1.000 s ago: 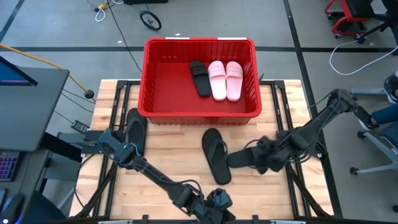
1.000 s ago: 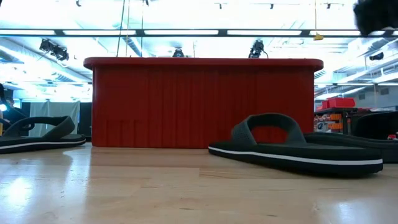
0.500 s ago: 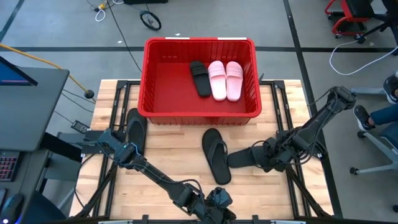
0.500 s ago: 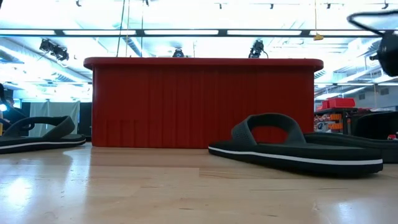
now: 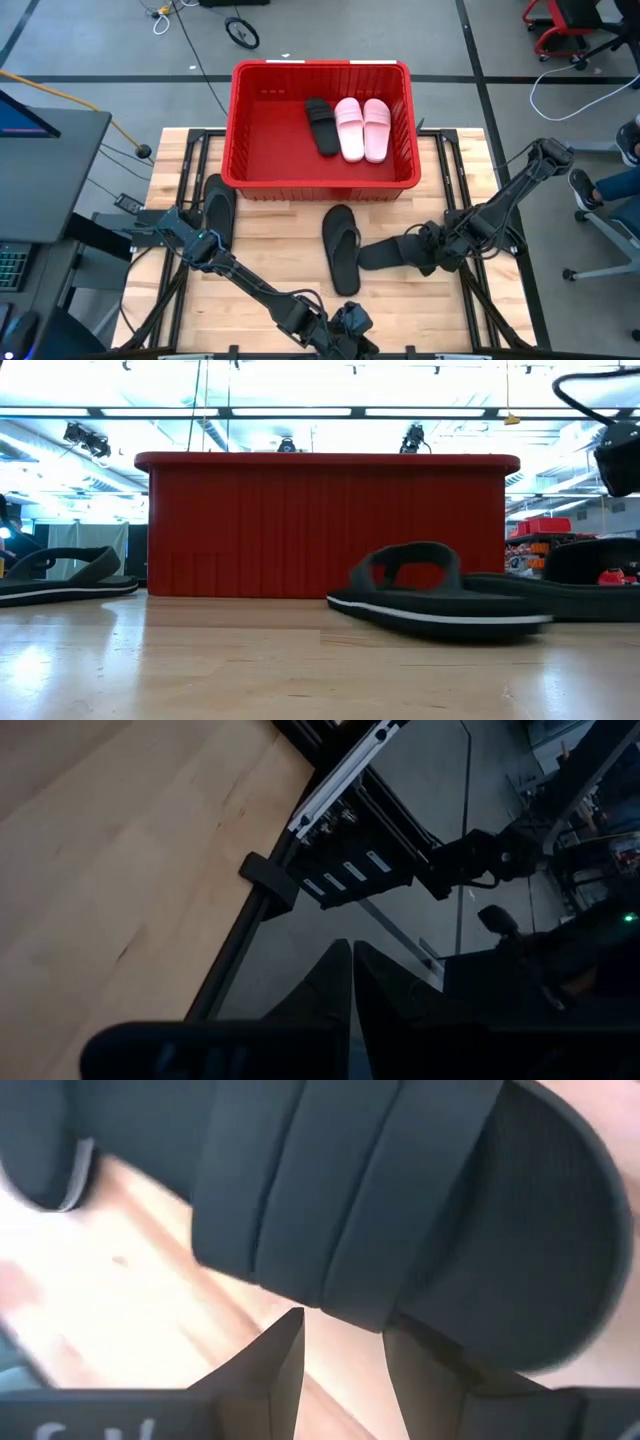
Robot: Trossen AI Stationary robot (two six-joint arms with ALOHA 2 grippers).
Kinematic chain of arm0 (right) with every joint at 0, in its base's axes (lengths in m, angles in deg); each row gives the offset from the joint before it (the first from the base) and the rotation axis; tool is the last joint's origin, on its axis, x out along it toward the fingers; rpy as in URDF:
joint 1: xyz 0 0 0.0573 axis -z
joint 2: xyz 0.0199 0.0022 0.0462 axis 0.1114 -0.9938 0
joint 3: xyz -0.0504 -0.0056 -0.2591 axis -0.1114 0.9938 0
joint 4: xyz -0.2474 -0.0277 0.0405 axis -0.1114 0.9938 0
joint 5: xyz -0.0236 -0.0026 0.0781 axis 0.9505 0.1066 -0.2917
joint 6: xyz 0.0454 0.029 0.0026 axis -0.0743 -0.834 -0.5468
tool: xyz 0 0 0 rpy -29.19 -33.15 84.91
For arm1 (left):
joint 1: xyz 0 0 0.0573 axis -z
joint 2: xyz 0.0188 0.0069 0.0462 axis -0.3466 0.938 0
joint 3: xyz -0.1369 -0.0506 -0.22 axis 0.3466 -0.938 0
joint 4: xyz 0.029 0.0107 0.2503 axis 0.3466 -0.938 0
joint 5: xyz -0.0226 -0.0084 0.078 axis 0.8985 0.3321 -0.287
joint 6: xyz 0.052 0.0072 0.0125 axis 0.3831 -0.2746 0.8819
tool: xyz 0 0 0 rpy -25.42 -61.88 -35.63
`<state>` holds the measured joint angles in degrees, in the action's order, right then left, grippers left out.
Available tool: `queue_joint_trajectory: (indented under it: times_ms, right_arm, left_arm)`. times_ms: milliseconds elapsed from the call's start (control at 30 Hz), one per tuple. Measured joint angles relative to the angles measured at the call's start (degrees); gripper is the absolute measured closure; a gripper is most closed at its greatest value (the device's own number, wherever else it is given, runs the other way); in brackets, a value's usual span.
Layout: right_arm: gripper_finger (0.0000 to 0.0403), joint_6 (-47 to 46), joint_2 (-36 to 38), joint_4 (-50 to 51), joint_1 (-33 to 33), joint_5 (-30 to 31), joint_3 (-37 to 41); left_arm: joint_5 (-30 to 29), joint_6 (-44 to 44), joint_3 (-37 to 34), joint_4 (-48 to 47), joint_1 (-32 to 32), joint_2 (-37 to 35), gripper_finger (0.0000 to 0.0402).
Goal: Pick and place slides into bin
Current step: Put the black slide into the red bin
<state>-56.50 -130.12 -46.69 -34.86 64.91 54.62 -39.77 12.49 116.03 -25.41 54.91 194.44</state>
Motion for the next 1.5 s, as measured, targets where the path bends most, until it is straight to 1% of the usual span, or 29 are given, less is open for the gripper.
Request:
queue_joint_trajectory:
  times_ms: [167,333,400,467,533,600,733,767,867,933,1033,1100,1167,1333,1433,1500]
  right_arm:
    - [0.0259,1.36,0.05,-11.64,-0.02,5.3,5.05]
    - [0.0259,0.86,0.08,-24.47,-0.02,9.7,10.87]
    - [0.026,2.29,0.01,-29.79,0.02,11.56,12.63]
    - [0.0266,3.65,0.01,-32.82,0.02,12.98,13.3]
    - [0.0279,3.97,0.01,-33.1,0.02,13.42,13.2]
    - [0.0304,4.05,0.01,-32.97,0.0,13.48,12.88]
    - [0.0381,5.39,0.01,-33.22,0.0,13.54,11.8]
    - [0.0389,6.7,0.01,-33.21,0.0,13.81,11.45]
    - [0.0387,8.58,0.01,-32.92,0.0,14.36,9.53]
    - [0.0392,10.16,0.01,-32.88,-0.39,14.21,7.09]
    - [0.0395,15.14,0.03,-32.51,-2.05,12.8,1.26]
    - [0.0396,18.73,0.03,-32.26,-3.65,11.72,-3.97]
    - [0.0398,23.13,0.05,-29.48,-5.43,11.34,-10.08]
    - [0.0399,32.29,-1.45,-14.1,-9.08,11.6,-28.18]
    - [0.0399,40.82,-3.8,-3.05,-10.5,11.76,-39.5]
    - [0.0399,46.74,-5.91,4.04,-11.21,10.48,-46.04]
  left_arm:
    - [0.0,0.01,0.0,0.02,-0.02,0.0,0.0377]
    - [0.0,0.0,0.0,0.02,-0.07,0.0,0.0384]
    - [0.0,0.02,0.0,0.01,-0.07,0.0,0.0387]
    - [0.0,0.02,0.0,0.02,-0.07,0.0,0.0388]
    - [0.0,0.02,0.0,0.02,-0.07,0.0,0.0387]
    - [0.02,0.04,0.0,0.02,-0.07,0.0,0.0385]
    - [0.0,-0.14,0.0,0.03,-0.07,0.0,0.0381]
    - [0.0,-0.56,0.0,0.17,-0.07,0.0,0.0382]
    - [0.04,-1.42,0.0,0.35,-0.07,-0.26,0.039]
    - [0.07,-1.33,0.0,0.1,-0.07,-1.13,0.0396]
    - [-0.01,-1.05,0.02,0.34,-0.2,-3.04,0.0395]
    - [-0.13,-0.46,0.02,0.24,-0.31,-4.52,0.0389]
    - [-0.34,1.69,0.02,0.51,-0.58,-5.93,0.0384]
    - [-2.21,8.75,0.04,0.82,-1.09,-10.9,0.0393]
    - [-2.58,16.29,0.04,0.39,-1.6,-14.16,0.0397]
    - [-2.52,22.14,0.04,0.13,-2.09,-16.16,0.0393]
